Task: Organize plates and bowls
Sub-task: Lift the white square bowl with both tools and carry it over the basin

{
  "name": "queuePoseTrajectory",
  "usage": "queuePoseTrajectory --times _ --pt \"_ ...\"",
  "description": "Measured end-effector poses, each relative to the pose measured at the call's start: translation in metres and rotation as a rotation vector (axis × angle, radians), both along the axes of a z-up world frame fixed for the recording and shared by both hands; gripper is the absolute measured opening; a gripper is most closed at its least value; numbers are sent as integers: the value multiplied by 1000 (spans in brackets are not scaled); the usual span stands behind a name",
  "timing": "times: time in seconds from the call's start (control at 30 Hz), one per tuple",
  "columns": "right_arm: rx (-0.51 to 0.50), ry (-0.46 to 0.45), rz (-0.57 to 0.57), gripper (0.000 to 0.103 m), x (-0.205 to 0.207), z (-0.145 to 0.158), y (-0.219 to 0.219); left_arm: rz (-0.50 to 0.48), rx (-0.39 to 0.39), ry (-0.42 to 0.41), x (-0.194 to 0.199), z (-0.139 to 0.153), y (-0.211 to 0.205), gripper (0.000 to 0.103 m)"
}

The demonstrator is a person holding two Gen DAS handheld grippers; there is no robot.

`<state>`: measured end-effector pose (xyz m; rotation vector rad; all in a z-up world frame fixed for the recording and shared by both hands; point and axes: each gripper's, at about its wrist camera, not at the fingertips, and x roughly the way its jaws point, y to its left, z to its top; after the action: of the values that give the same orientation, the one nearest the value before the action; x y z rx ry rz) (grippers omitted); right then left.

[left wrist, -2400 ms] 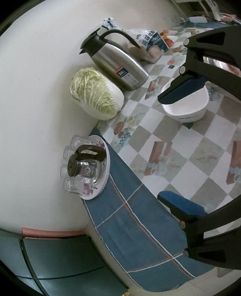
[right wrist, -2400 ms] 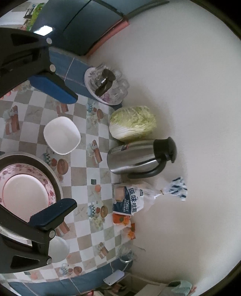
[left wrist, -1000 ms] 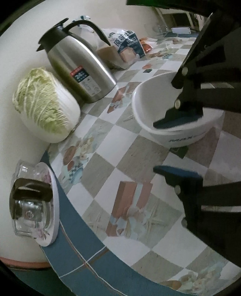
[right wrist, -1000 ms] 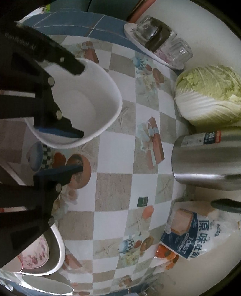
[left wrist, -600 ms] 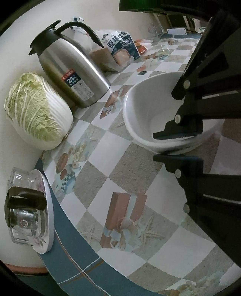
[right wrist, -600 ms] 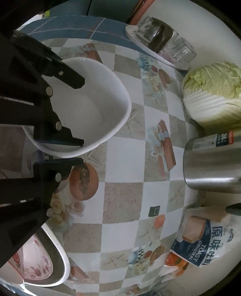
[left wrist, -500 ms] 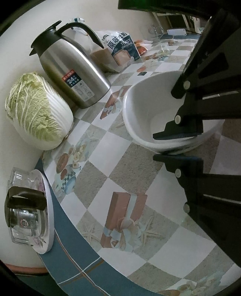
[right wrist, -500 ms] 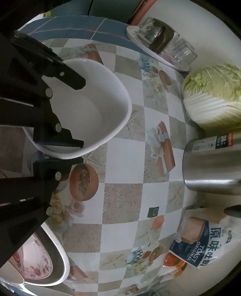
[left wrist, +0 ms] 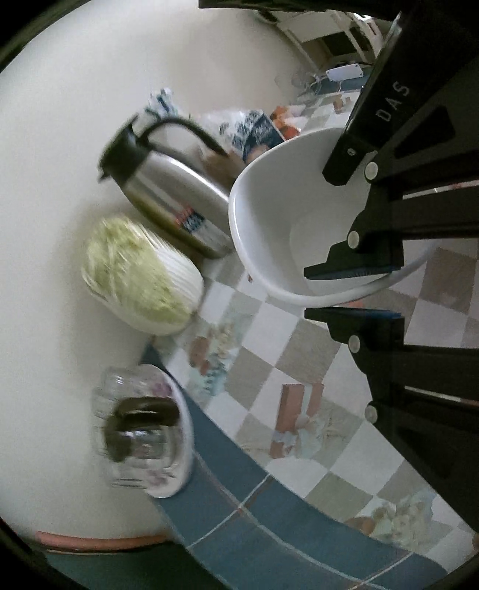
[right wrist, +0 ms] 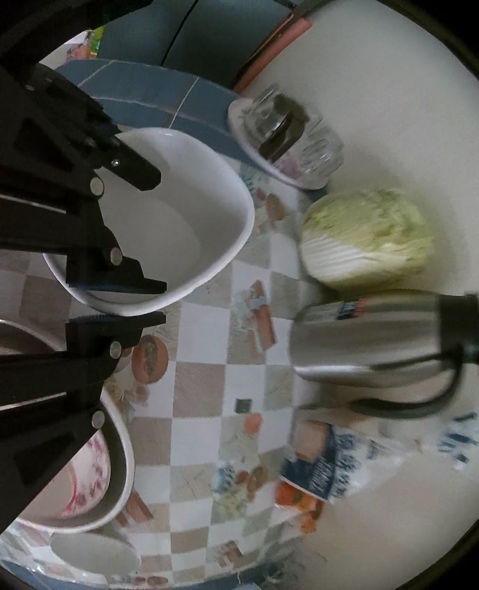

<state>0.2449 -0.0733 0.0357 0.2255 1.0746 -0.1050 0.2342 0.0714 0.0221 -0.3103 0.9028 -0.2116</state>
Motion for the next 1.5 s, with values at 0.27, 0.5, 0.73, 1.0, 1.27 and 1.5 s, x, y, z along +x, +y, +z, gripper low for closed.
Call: queuePoseTrajectory --times 0.27,0.5,0.73,1.0,1.27,1.5 --pt "30 -93 -9 11 -42 43 -11 -53 20 -116 -36 50 -12 15" --pt "84 -185 -40 11 -88 64 -30 -111 62 -194 -66 79 -31 14" --pt "131 -260 -74 12 -135 62 -52 -140 117 -257 -104 88 -57 14" --pt "204 -319 -129 12 -180 47 -86 -194 173 -311 -136 95 -93 15" --pt "252 -347 -151 12 -205 40 -111 -222 228 -341 -154 99 -121 15" --pt "310 -351 -171 12 -216 28 -137 -236 256 -346 -160 97 -147 15"
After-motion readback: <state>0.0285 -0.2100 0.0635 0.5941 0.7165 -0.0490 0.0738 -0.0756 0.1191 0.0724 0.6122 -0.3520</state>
